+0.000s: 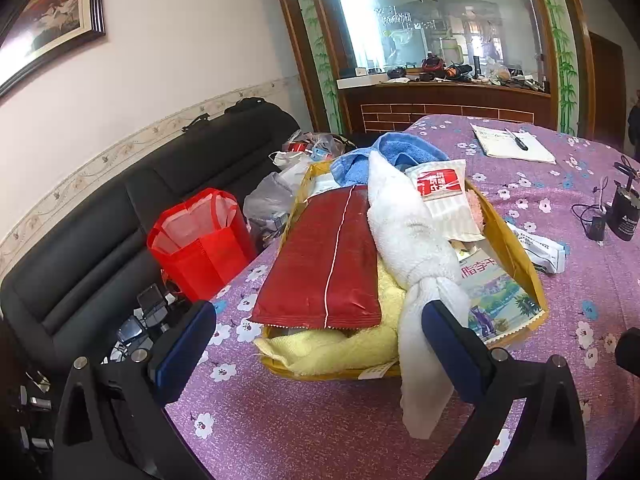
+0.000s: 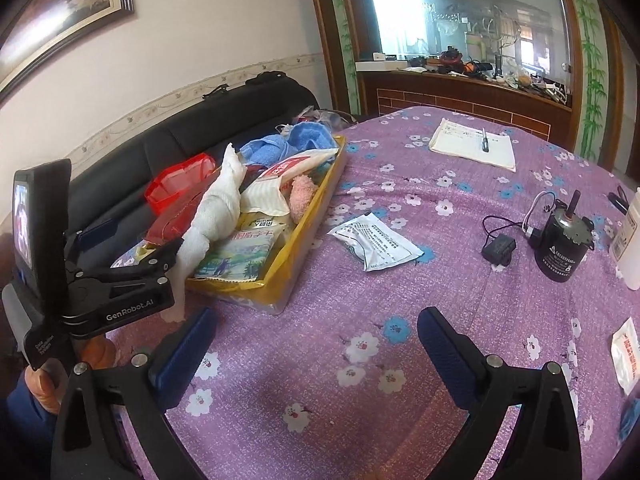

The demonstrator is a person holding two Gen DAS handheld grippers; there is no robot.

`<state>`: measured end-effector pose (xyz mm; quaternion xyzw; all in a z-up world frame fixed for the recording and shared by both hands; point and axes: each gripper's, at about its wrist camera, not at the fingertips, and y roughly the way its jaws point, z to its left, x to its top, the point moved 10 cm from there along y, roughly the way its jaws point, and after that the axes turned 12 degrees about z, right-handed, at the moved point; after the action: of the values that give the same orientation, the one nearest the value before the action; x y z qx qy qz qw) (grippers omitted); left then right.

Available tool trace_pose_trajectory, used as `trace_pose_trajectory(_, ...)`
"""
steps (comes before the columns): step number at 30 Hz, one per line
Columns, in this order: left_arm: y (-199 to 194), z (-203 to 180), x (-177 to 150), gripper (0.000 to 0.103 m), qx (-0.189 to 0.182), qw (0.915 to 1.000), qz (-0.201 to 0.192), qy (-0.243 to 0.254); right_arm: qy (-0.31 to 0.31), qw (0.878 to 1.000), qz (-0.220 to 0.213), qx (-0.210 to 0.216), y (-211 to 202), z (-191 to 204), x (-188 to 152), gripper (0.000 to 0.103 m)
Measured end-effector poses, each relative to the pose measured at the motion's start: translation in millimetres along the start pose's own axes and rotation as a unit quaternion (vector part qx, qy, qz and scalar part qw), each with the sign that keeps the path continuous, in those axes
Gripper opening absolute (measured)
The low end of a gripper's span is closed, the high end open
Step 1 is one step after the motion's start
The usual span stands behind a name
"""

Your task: Organize soft objects

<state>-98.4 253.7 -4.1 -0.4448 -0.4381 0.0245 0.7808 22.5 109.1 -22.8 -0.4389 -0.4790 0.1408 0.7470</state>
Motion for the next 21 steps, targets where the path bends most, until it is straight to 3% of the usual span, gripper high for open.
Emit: trace_pose_trajectory(21,4.0,1.5,0.7,0.103,0.010,0.9999,-0.003,0.006,0.004,1.000,0.006,0.000,0.4,-2.7,-1.5,0.103)
